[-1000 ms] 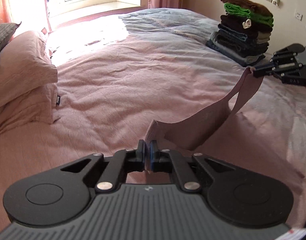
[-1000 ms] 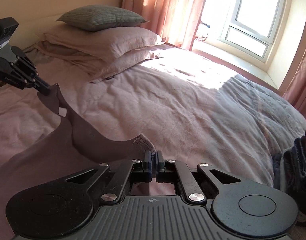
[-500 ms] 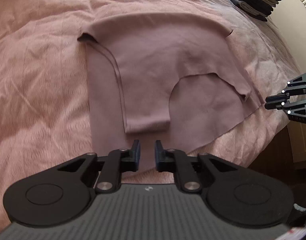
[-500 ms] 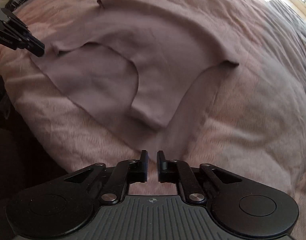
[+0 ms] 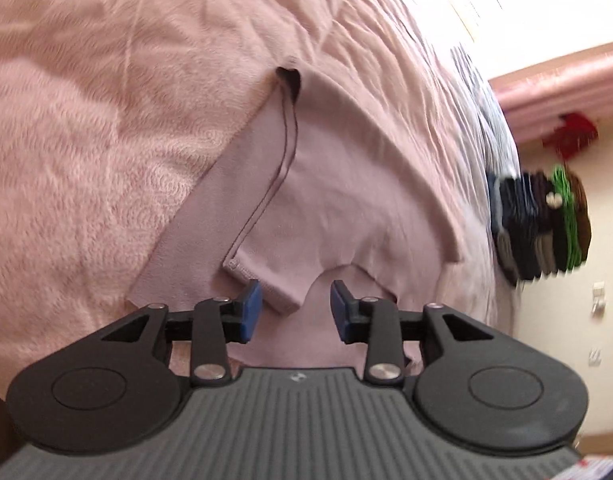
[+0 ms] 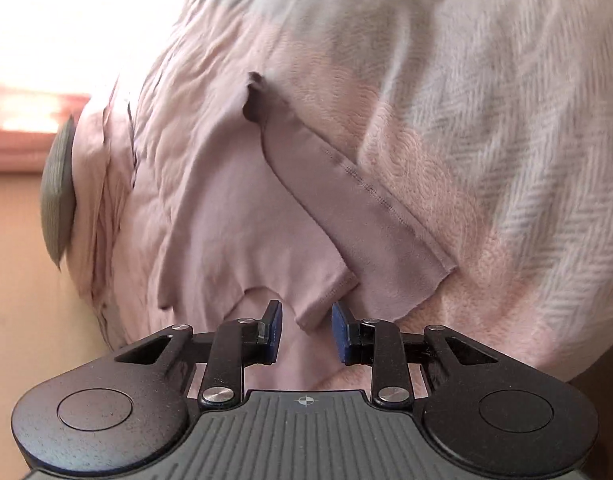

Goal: Organize objects

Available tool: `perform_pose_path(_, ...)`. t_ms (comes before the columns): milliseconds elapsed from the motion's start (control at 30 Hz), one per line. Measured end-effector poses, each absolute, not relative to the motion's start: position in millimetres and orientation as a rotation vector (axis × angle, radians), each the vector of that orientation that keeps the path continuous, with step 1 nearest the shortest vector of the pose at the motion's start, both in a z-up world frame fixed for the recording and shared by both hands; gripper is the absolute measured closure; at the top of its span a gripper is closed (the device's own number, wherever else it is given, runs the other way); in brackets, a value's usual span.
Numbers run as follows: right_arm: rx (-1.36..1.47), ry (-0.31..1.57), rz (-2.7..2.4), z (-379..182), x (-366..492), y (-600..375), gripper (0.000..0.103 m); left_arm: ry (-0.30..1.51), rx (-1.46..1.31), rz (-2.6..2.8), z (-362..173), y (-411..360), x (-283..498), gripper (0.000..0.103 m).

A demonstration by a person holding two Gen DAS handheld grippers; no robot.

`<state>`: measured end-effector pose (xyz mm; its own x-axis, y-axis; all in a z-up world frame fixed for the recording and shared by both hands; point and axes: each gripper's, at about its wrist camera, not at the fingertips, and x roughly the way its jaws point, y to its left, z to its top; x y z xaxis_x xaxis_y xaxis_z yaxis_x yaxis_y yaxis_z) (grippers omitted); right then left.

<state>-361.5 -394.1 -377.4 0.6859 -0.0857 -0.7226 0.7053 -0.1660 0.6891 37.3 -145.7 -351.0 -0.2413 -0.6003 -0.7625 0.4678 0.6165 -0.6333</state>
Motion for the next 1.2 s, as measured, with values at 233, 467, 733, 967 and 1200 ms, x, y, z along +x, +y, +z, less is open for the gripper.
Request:
perform_pose_path(233,1.656,0.465,-0.826,-400.4,-358.3,-406.6,0.103,1.545,-0.147,-0.933,-373.6,-154.3,35.6,0.078)
perform_pose_path(467,1.416,0.43,-0.76,-353.1,-368.7,-400.5,0.103,1.477,-0.14,-0.983,-361.4,-135.3,27.2,0.103)
perform_pose_path(733,1.429,0.505,-0.777,-359.3,-362.9,-380.5,0.103,1.498,-0.117,-0.974,-365.0,-111.0,13.0,0.103)
perform_pose_path(967,1.434,0.535,-0.8,-364.1,-364.6,-385.0,0.103,1.513,-0.214,-0.923,-368.4,-120.4,25.1,0.084)
perform_pose_path(1200,1.466,0.558,-0.811,-369.9,-366.0,-385.5,0.103,1.522,-0.284,-0.885,-375.9,-137.4,33.3,0.074)
